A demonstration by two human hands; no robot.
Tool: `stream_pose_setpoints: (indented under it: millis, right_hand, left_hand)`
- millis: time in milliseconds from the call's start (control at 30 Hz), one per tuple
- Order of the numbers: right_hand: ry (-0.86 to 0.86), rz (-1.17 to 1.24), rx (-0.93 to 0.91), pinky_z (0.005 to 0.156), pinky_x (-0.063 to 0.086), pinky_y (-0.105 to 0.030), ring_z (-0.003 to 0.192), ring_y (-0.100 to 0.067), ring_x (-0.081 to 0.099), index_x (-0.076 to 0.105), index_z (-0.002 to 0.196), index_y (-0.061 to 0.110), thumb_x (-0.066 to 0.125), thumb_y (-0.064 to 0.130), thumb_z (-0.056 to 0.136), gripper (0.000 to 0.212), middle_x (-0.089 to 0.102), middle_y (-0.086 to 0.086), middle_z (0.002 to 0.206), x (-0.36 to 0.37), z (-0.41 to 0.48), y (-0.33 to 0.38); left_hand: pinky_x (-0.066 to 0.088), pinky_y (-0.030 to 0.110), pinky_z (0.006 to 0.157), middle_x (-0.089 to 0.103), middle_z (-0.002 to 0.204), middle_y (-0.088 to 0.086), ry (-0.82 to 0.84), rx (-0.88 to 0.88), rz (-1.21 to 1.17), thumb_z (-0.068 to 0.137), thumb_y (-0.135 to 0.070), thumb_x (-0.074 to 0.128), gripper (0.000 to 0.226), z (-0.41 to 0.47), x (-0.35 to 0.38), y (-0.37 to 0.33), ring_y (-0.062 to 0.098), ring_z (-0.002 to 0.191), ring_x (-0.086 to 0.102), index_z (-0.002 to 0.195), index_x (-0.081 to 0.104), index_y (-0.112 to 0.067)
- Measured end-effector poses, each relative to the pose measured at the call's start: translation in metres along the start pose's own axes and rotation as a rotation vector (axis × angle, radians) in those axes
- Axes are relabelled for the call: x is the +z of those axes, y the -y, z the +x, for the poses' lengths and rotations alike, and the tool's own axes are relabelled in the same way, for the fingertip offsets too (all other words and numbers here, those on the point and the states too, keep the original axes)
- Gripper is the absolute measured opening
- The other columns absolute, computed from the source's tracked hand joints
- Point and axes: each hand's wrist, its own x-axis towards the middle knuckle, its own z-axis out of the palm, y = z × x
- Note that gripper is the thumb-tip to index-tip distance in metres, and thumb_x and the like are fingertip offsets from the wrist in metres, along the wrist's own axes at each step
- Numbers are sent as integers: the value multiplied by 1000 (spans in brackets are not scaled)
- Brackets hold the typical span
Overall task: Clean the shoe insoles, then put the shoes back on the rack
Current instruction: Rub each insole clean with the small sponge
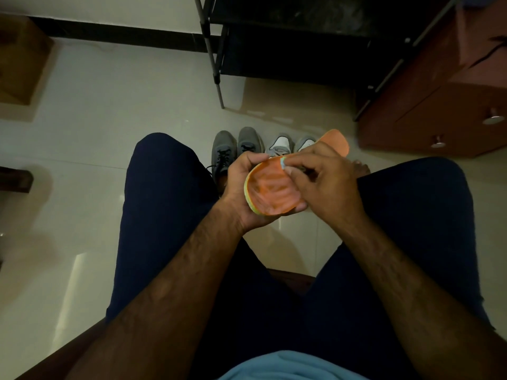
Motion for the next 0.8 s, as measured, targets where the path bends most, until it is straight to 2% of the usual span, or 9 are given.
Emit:
stream_pose_setpoints:
  millis: [167,267,333,433,500,600,667,733,800]
  right_hand:
    - [-103,-41,110,83,57,-30,92,-6,62,80,103,16,76,10,88,16,62,9,101,-2,9,-8]
    - [-11,21,23,86,55,-24,96,-6,62,80,104,14,76,7,88,17,67,3,102,2,-1,1]
    - [-2,26,62,86,55,-25,96,-5,62,81,104,16,77,8,88,18,67,6,101,0,-2,-1]
    - [-68,-22,168,84,57,-32,91,-5,62,81,101,19,78,7,86,19,62,12,96,-3,1,-11]
    - [-11,0,117,84,55,-25,92,-2,61,81,101,18,77,7,87,18,63,11,97,-1,-2,-6]
    - [92,25,26,83,48,-11,91,3,59,81,101,16,79,9,87,16,66,6,98,2,-10,2]
    - [35,6,111,85,54,-22,92,0,60,81,101,18,80,9,86,17,66,6,98,0,-5,-7]
    - [-3,-35,180,85,57,-38,93,-11,64,81,99,19,80,10,85,16,65,6,96,-2,-2,-15]
    - [23,-33,149,88,56,-37,97,-12,64,81,97,19,80,11,86,14,66,5,96,-2,-5,-13]
  left_hand:
    - [21,58,121,53,145,18,-14,3,70,88,-45,51,64,3,-3,-1,38,129,49,144,54,-13]
    - [29,52,117,60,130,16,24,-5,18,91,-46,45,55,0,0,1,33,122,54,128,61,-8]
    - [33,52,113,60,128,15,3,3,30,90,-45,45,52,0,1,3,32,120,54,123,62,-8]
    - [45,52,94,59,126,16,-45,9,80,86,-44,51,53,1,4,7,34,112,56,123,62,-8]
    - [48,48,88,65,113,16,-82,20,68,88,-44,46,50,0,5,8,33,101,62,115,64,-6]
    - [49,45,93,69,106,16,-99,28,33,92,-42,41,49,-4,7,10,31,96,67,108,66,-4]
    - [39,49,104,66,116,17,-99,39,41,92,-44,48,48,-6,9,11,32,105,62,114,66,-5]
    - [38,54,105,63,125,18,-115,57,69,91,-48,54,51,-7,10,13,34,112,59,121,65,-8]
    - [42,52,99,64,124,16,-141,64,76,89,-50,58,51,-11,10,17,33,113,59,120,66,-10]
